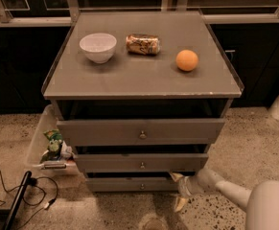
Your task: Open bottom drawer
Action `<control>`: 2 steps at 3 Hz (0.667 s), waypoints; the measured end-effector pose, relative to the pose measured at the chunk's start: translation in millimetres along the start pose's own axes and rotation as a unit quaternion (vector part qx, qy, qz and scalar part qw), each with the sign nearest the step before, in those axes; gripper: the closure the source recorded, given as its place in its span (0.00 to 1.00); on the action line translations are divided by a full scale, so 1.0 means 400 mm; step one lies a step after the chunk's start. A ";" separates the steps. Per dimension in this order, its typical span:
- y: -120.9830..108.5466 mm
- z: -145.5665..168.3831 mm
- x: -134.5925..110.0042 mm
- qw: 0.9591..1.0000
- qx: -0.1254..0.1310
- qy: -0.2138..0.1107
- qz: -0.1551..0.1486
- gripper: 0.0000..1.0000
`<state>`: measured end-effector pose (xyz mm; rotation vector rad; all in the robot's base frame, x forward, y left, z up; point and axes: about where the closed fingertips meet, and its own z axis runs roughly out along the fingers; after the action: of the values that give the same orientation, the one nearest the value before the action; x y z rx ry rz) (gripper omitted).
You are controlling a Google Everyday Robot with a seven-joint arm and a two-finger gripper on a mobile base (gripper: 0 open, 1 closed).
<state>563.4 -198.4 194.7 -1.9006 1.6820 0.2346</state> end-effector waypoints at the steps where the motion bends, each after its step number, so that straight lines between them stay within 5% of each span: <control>1: -0.037 0.022 0.020 1.000 0.015 -0.013 -0.016 0.00; 2: -0.044 0.069 0.056 0.999 0.014 -0.024 -0.019 0.00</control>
Offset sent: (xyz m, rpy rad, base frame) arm 0.0380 -0.0085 -0.0276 0.0437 -0.0646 0.0364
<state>591.0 -202.4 166.5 -1.8908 1.6082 0.2378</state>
